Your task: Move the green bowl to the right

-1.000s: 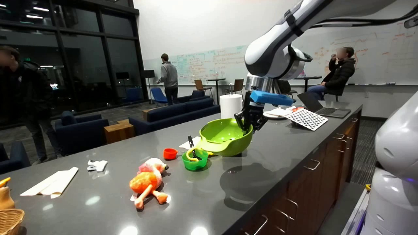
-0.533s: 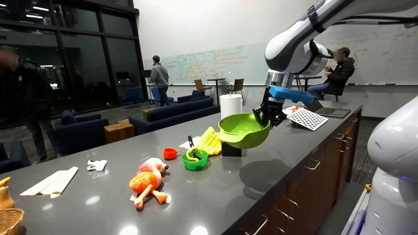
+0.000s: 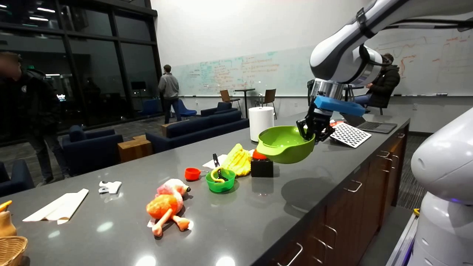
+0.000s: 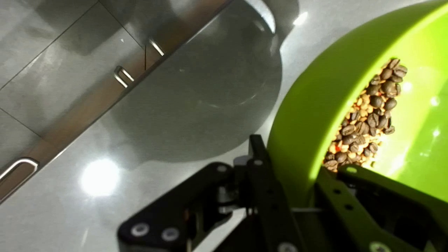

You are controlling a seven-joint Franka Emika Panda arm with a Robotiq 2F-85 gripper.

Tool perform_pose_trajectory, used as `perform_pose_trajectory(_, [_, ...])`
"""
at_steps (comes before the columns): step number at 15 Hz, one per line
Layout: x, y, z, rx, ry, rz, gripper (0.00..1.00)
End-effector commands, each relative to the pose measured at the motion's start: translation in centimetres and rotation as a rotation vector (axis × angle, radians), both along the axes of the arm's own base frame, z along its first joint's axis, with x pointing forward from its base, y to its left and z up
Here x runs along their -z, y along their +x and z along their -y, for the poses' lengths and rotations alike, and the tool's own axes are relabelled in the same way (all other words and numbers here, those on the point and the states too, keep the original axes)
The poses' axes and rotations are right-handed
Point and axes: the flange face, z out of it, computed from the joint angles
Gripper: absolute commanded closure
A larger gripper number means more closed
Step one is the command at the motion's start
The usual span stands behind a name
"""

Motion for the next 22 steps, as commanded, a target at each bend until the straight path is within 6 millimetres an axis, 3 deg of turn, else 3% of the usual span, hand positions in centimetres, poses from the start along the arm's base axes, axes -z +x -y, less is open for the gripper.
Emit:
perform_pose_trajectory(1, [-0.1, -0.5, 1.5, 0.037, 0.035, 0.029, 0.97])
perform_pose_trajectory(9, [2.3, -0.8, 5.5, 0.133, 0.046, 0.062, 0.97])
perform_pose_trajectory(17, [7.7, -1.3, 9.5, 0.243, 0.034, 0.052, 0.97])
perform_pose_trajectory(22, [11.6, -1.9, 11.0, 0.303, 0.062, 0.061, 0.97])
